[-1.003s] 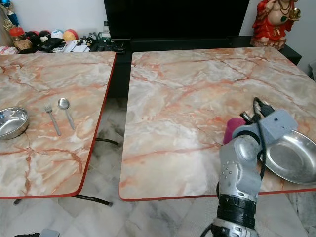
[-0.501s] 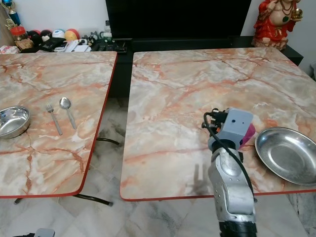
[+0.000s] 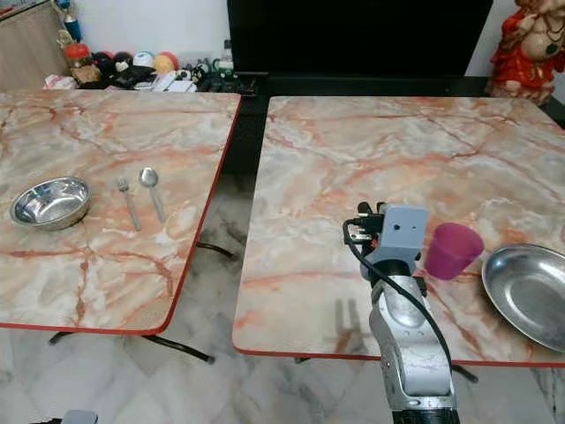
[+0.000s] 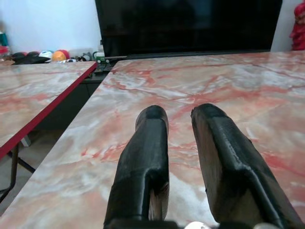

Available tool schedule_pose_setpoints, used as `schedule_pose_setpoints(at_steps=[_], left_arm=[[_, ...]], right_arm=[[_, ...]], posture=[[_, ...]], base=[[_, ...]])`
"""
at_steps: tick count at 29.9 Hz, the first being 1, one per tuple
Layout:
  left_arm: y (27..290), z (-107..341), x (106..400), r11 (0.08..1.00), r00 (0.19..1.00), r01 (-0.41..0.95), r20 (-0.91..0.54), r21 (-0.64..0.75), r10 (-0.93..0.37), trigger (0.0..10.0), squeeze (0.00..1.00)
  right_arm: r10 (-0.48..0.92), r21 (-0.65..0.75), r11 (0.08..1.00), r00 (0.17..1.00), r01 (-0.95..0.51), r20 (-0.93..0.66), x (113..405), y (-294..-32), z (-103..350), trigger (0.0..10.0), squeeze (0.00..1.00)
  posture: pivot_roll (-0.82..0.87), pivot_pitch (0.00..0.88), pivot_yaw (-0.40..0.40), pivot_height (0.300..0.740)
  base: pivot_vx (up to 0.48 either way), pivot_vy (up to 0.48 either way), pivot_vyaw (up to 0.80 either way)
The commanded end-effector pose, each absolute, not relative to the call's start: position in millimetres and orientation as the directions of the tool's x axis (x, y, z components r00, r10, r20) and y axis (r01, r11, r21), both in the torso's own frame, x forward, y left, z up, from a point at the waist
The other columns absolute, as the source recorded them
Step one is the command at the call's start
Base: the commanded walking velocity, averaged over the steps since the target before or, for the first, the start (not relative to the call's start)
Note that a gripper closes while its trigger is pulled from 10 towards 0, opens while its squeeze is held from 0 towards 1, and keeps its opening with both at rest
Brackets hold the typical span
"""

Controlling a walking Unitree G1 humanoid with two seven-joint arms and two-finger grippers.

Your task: Setting the table

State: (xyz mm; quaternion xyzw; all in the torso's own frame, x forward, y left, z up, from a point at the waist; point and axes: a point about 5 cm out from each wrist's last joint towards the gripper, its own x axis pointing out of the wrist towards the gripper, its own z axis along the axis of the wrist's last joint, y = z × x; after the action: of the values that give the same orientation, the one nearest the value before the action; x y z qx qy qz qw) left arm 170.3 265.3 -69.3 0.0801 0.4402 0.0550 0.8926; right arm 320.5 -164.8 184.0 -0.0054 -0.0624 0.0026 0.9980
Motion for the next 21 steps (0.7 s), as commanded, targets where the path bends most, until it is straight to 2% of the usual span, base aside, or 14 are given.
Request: schedule_pose_setpoints(at_steps=[1,7,21], left_arm=[[266.5,-72.3,164.1,0.981,0.58,-0.03,-0.796,0.191,0.173,10.0,0.0],[266.1,-72.7,163.5,0.982,0.578,-0.023,-0.799,0.19,0.168,10.0,0.0],[267.2,-72.0,164.2,0.982,0.579,-0.025,-0.798,0.187,0.167,10.0,0.0]], right_arm=[[0.018,-0.05,0.999,0.989,-0.01,0.15,318.5,-162.2,186.5,10.0,0.0],[-0.004,-0.029,1.0,0.987,0.008,0.162,319.1,-165.5,187.7,10.0,0.0],[-0.054,0.005,0.999,0.981,0.054,0.185,322.8,-168.1,192.2,10.0,0.0]], posture=[[-0.07,0.071,0.036,0.74],[-0.06,0.071,0.04,0.74],[-0.05,0.082,0.043,0.74]], base=[[0.0,0.0,0.0],[0.0,0.08,0.75],[0.0,0.48,0.0]])
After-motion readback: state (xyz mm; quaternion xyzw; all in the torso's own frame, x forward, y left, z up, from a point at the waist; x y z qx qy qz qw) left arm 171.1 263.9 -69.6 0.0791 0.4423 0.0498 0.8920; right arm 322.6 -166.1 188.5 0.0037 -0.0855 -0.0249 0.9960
